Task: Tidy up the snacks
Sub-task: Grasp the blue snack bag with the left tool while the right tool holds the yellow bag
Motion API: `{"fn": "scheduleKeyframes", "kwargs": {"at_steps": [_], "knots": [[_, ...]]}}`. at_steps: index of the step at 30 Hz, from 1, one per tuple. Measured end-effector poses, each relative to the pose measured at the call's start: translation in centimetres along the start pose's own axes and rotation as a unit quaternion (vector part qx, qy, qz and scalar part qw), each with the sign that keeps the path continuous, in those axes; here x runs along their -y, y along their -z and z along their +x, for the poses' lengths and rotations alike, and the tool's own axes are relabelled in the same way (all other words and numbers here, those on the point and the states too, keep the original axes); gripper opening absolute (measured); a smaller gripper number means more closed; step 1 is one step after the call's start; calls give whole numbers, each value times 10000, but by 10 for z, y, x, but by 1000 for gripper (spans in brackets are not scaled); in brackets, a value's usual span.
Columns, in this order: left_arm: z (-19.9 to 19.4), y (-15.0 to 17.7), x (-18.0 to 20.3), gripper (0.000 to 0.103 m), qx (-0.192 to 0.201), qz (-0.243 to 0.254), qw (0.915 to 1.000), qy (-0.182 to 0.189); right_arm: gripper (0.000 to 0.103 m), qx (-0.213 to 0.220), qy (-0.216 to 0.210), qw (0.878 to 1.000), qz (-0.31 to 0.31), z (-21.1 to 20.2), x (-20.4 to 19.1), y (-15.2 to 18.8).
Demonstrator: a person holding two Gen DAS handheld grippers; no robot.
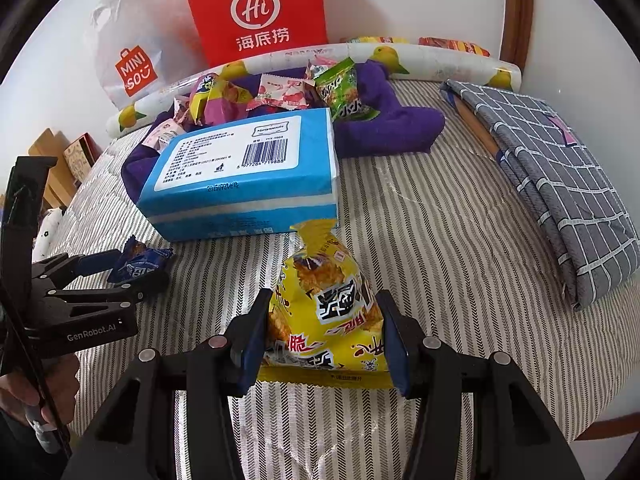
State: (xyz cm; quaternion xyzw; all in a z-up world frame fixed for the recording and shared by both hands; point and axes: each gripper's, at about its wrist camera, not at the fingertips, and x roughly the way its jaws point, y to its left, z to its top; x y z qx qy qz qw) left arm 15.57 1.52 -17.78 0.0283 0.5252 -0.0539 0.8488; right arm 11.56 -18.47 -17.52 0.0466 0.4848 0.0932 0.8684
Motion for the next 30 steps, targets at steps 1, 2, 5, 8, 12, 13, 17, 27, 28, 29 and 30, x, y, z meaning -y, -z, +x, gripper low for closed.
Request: {"fn": "scheduleKeyframes", "kwargs": {"at_steps": [1, 2, 5, 8, 12, 13, 17, 27, 28, 29, 30], "knots": [[0, 0, 0, 78, 1, 3, 10000, 2, 51, -5, 4, 10000, 0, 0, 0, 0], [0, 0, 0, 78, 1, 4, 10000, 2, 51, -5, 5, 10000, -1, 0, 0, 0], [1, -1, 1, 78, -2, 17, 10000, -11, 51, -1, 1, 10000, 0, 0, 0, 0], [1, -1, 1, 77, 0, 14, 10000, -15, 51, -4, 2, 10000, -5, 0, 0, 0], [1, -1, 0, 77, -2, 17, 10000, -9, 51, -2, -2, 10000, -5, 0, 0, 0], [1, -1, 0, 76, -1, 17, 10000, -9, 51, -1, 1, 10000, -6, 0, 0, 0], [1, -1, 0, 76, 0, 23, 10000, -15, 51, 2, 4, 10000, -5, -1, 0, 0], [1, 0, 0, 75, 6, 21, 10000, -16, 51, 3, 4, 10000, -6, -1, 0, 1], [1, 0, 0, 75, 7, 26, 10000, -18, 51, 5, 7, 10000, -6, -1, 0, 1], [1, -1, 0, 74, 9, 30, 10000, -20, 51, 4, 7, 10000, -6, -1, 0, 1], [1, -1, 0, 72, 12, 31, 10000, -18, 51, 7, 9, 10000, -8, -2, 0, 0]]}}
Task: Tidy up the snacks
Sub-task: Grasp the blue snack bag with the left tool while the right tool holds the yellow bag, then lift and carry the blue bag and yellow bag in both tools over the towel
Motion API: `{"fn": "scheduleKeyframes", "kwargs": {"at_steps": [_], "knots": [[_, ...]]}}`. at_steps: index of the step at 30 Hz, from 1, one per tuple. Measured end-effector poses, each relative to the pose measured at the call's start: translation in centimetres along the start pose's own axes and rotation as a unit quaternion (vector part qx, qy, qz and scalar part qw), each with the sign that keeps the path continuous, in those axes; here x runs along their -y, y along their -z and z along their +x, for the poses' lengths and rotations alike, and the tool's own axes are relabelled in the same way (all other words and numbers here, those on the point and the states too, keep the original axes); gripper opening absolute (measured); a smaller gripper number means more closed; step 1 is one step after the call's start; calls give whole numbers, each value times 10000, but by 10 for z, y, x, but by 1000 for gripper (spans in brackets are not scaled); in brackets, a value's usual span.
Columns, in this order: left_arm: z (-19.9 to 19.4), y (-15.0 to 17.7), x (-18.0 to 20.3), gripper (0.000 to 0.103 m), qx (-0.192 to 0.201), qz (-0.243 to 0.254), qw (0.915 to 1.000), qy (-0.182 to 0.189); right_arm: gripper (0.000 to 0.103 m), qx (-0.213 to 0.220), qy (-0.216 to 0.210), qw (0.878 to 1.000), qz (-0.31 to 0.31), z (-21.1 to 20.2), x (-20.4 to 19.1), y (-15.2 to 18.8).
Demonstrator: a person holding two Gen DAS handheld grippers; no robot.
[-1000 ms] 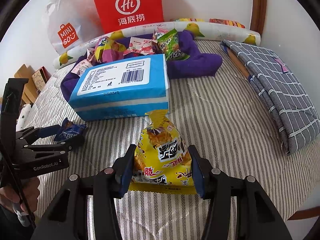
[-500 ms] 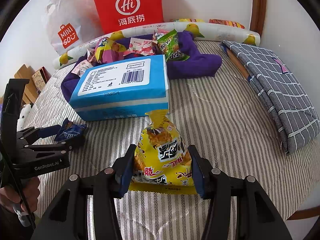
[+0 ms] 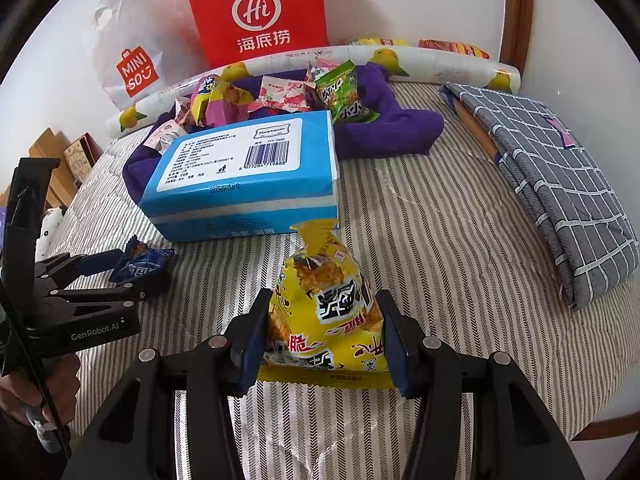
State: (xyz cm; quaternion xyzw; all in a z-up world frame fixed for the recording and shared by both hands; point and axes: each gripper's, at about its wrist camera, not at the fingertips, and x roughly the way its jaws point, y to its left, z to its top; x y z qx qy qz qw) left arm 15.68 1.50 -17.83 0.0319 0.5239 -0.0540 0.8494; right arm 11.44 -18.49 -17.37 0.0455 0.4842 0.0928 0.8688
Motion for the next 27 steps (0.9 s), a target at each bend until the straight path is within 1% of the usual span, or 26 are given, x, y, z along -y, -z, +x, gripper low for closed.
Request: {"fn": "scheduleKeyframes", "kwargs": {"at_steps": [4, 6, 18, 27], "knots": [[-2, 0, -2, 64, 16, -41, 10000, 30, 51, 28, 17, 10000, -31, -3, 0, -2], [-3, 0, -3, 58, 25, -59, 10000, 59, 51, 48, 20, 10000, -48, -6, -2, -1], [-12, 4, -6, 56, 57, -136, 9995, 281, 51, 149, 44, 9998, -107, -15, -7, -1], [-23, 8, -7, 56, 137, -142, 9994, 287, 51, 222, 39, 9996, -140, -23, -10, 0]]}}
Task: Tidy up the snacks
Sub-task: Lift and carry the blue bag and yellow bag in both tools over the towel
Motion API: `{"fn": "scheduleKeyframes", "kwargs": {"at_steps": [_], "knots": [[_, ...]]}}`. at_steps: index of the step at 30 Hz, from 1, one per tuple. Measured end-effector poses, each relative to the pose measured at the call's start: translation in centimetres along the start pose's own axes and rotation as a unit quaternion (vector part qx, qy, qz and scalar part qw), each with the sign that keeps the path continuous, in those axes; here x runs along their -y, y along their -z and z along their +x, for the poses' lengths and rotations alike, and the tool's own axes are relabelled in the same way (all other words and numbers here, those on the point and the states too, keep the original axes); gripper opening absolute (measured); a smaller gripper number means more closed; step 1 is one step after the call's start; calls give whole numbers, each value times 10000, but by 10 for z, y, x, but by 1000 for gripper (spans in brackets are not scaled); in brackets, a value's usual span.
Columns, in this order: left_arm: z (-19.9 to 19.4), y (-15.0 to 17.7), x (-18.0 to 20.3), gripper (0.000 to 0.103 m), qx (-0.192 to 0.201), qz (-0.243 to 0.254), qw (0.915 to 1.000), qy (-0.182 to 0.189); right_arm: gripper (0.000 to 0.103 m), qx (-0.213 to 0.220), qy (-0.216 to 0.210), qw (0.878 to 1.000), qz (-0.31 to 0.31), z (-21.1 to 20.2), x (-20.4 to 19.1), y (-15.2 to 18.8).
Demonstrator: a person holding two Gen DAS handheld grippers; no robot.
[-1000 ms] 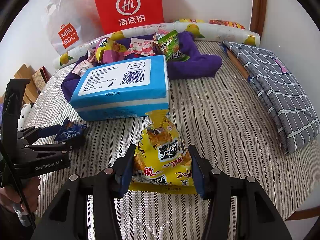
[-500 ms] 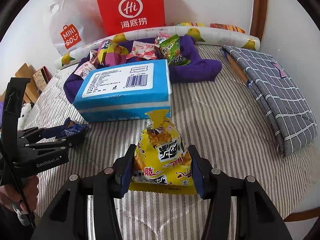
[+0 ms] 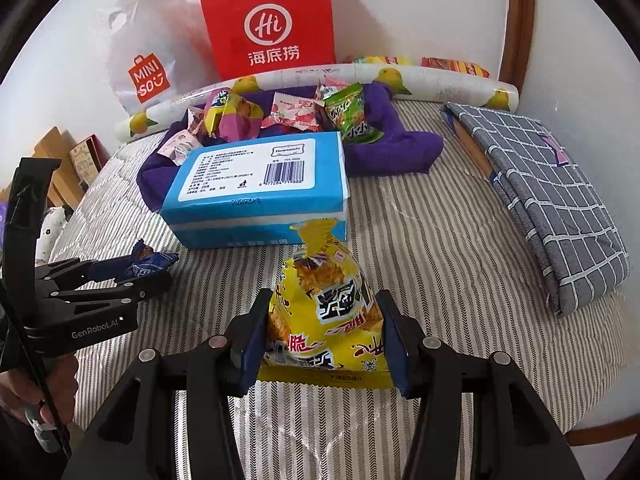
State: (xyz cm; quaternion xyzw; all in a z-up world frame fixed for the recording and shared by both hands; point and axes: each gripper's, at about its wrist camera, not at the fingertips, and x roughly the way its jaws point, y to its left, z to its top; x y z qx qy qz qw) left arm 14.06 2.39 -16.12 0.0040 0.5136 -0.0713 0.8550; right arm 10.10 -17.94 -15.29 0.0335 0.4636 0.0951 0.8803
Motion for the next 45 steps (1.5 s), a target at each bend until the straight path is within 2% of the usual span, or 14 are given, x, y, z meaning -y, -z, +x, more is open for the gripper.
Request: {"fn": "scheduleKeyframes", "kwargs": {"at_steps": [28, 45], "knots": [[-34, -4, 3, 56, 344, -1, 9994, -5, 51, 206, 5, 9998, -50, -27, -5, -1], [-65, -28, 7, 56, 628, -37, 9980, 76, 51, 400, 53, 9992, -51, -53, -5, -22]]}}
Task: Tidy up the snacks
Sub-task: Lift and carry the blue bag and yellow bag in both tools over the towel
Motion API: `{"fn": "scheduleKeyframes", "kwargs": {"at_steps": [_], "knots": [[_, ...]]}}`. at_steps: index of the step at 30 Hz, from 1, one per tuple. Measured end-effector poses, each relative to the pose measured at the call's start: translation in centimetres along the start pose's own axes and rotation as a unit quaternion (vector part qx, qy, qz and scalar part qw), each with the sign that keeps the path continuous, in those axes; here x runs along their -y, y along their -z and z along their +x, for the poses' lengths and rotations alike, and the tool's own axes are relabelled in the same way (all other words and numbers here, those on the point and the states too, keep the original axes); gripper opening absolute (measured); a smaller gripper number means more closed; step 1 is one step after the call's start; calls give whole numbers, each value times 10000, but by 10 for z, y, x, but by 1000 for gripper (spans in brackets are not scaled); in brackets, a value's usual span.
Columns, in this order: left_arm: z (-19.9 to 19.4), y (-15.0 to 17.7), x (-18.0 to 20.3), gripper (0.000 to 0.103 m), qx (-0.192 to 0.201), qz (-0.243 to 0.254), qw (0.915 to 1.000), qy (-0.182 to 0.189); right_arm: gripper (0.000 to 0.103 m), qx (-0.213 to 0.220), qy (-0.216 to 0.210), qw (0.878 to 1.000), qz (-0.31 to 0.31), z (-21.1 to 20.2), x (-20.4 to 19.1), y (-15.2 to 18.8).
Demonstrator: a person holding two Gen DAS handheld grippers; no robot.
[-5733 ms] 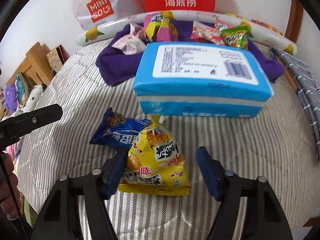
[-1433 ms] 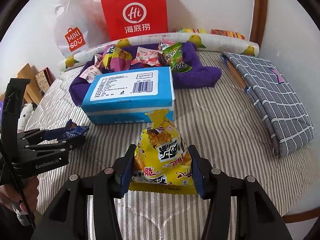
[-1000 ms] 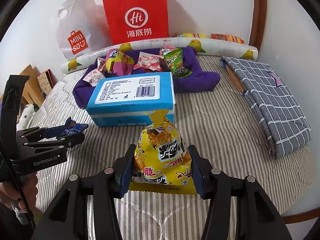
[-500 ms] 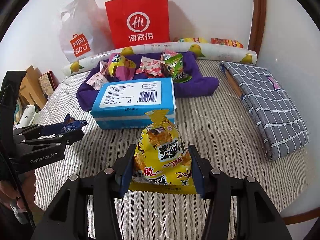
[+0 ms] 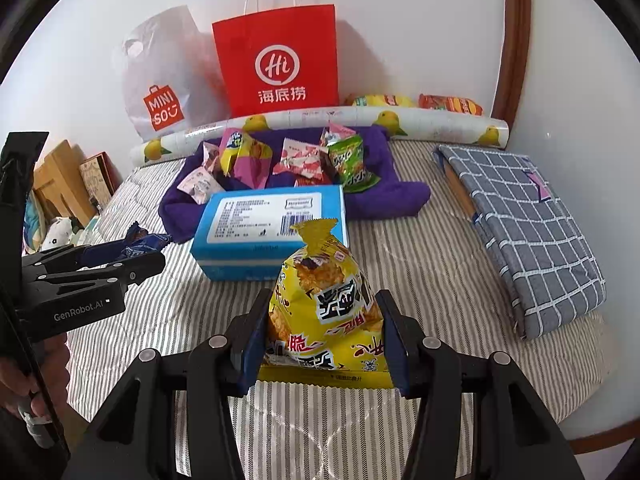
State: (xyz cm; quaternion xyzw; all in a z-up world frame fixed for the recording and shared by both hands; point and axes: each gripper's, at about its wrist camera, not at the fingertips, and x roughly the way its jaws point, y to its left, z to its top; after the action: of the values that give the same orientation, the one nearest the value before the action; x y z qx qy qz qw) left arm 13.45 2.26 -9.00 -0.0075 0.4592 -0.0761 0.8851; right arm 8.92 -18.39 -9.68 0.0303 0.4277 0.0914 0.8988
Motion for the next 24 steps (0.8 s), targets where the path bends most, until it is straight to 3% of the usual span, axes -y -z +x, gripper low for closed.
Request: {"fn": "scheduleKeyframes", "kwargs": {"at_steps": [13, 24], "knots": [[-4, -27, -7, 56, 102, -65, 9999, 25, 51, 88, -21, 9999, 43, 2, -1, -23], [12, -66, -23, 56, 137, -347, 9993, 72, 50, 121, -60, 9999, -67, 24, 2, -68]]}}
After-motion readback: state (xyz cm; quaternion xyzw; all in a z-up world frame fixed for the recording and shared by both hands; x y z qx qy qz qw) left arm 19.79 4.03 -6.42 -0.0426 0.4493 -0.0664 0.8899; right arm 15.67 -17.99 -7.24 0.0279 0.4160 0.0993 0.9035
